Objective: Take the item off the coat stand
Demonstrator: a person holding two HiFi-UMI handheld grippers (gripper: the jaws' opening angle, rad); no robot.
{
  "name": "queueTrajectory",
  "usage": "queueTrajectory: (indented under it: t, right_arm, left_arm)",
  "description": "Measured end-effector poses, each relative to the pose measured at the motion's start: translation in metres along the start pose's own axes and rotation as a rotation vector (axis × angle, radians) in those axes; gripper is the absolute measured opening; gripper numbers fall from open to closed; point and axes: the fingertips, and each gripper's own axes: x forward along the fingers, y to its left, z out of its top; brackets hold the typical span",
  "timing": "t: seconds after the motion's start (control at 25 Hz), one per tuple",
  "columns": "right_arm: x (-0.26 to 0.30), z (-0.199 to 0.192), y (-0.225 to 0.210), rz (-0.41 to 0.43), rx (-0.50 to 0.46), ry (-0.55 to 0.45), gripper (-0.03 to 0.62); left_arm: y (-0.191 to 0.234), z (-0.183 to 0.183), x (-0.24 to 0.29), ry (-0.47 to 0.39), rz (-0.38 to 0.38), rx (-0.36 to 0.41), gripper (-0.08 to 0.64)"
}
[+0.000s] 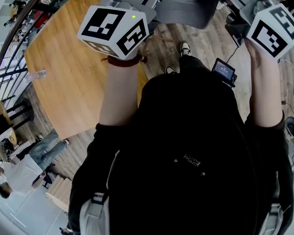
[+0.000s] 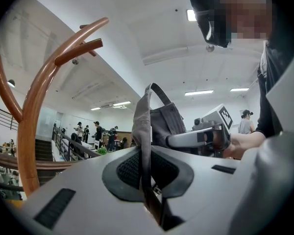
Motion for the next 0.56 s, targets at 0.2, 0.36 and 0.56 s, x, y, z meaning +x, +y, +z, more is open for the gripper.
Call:
queueTrajectory:
  t: [0.2,0.36,0.56]
  right_arm:
    - [0.0007,0.0034,0.0046,0.012,-0.007,-0.002,0.026]
    - [0.0017,0.0073,0.0072,0.011,-0.022,0.003,0.026]
    - [0.0013,0.0054,0.0062,0.003,-0.048,0.012,0.026]
  left_arm:
    - [0.0006,0.0042,-0.0036,0.000,0.022,0.002,0.017]
    - [0.0025,0.0081,-0.0051,0.003,0.033,0.004,0.015]
    - [0.0028,0.0103,-0.0030,0.004,0.044,-0.002,0.015]
